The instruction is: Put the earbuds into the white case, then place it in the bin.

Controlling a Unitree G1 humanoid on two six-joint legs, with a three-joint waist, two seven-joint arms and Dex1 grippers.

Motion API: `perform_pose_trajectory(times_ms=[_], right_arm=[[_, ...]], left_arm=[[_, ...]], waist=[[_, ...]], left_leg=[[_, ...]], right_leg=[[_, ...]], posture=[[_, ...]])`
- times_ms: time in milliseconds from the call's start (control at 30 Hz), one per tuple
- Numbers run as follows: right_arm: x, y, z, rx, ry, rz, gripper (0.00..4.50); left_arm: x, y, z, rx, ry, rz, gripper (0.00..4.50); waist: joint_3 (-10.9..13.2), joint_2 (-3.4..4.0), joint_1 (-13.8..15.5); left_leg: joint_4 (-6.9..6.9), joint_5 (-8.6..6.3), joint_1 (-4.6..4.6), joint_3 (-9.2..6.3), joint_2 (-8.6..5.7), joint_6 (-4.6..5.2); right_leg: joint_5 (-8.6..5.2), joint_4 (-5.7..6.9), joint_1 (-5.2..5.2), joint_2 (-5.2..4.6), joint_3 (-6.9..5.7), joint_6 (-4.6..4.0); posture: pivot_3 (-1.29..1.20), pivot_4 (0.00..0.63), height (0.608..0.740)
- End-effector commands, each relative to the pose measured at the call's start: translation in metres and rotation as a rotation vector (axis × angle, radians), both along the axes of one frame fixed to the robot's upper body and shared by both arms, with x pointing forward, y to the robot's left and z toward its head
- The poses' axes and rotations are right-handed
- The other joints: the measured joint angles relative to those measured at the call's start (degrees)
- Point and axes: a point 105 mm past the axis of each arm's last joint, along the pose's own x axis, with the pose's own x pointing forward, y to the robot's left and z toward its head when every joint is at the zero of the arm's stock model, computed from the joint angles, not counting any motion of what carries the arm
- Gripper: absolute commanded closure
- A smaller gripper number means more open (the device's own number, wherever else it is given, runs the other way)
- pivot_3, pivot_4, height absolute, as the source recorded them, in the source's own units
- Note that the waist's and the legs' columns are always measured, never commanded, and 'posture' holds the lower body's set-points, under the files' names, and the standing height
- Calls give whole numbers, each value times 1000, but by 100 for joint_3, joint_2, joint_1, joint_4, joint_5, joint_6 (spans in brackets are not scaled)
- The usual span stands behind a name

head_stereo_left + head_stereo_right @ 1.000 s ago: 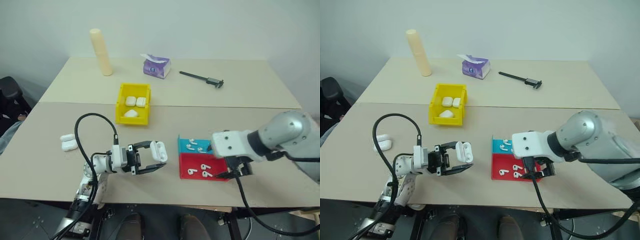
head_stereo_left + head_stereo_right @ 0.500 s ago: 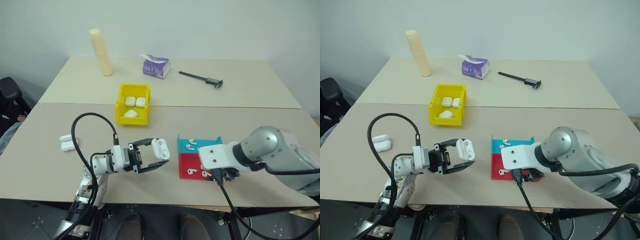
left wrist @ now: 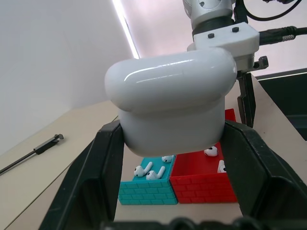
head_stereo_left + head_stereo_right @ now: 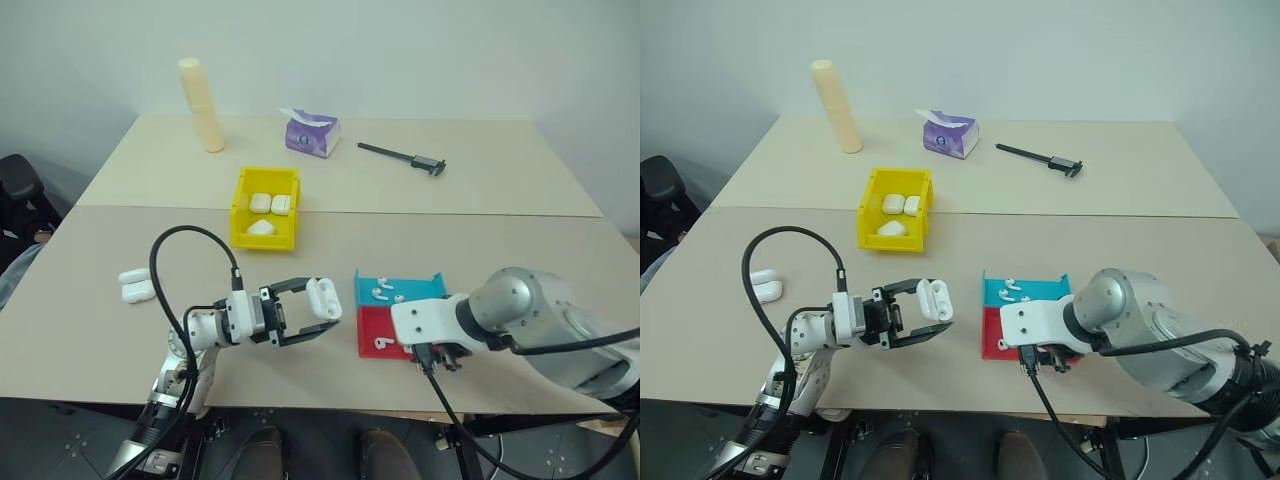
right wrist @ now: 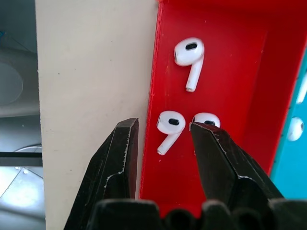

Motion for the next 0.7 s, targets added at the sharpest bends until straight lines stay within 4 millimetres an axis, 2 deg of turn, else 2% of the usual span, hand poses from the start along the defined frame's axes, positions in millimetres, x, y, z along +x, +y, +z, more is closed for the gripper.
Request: perform_pose_trajectory(times_ms=[33,700], right_arm=[[5,0,-1,-8,-31,-14,2387],[9,-4,-6,-26,-42,-1,2387]], left_arm=[[-2,-2,6,-6,-33,-2,1755],[-2,-2,-1,25,-21,18,1755]], waist=[[0,0,0],[0,0,-2]], left_leg=[[0,0,0,0,0,0],[-1,0,0,0,0,0]], right_leg=[[0,0,-1,0,1,0],[0,-1,0,1,0,0]], posture=[[0,150,740],[0,150,740]])
